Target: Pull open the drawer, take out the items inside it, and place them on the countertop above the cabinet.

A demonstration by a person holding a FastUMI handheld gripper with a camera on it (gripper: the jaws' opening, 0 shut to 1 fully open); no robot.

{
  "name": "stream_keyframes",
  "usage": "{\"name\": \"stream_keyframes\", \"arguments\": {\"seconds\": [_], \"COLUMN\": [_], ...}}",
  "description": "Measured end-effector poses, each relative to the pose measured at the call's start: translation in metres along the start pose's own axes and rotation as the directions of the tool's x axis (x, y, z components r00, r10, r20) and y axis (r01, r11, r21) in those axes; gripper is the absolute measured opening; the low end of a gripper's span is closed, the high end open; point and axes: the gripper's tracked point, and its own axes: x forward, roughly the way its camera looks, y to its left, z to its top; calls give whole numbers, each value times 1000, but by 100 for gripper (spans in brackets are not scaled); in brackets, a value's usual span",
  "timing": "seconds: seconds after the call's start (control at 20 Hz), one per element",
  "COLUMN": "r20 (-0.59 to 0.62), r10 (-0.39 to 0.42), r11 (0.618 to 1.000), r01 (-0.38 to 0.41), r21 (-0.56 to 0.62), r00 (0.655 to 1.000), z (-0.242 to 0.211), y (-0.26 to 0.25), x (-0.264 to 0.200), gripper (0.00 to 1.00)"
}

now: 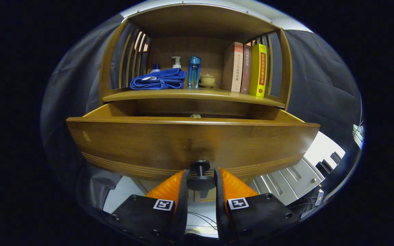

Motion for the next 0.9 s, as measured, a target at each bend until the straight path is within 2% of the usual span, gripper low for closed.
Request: {"name": "stream_keyframes", "arguments": {"seconds": [0.15, 0.2, 0.65, 0.9], "r20": [-1, -3, -33, -56], "r10": [2, -1, 4, -37], "r11": [1000, 1000, 1000, 999], "r01": [-2, 1, -5, 37], "r21": [3, 1, -24, 11], "r00": [1000, 1000, 999, 998], "z": [-1, -6, -19, -9], "y": [-1, -2, -7, -12], "x": [-11, -7, -42, -44], "gripper": [44, 38, 38, 54]}}
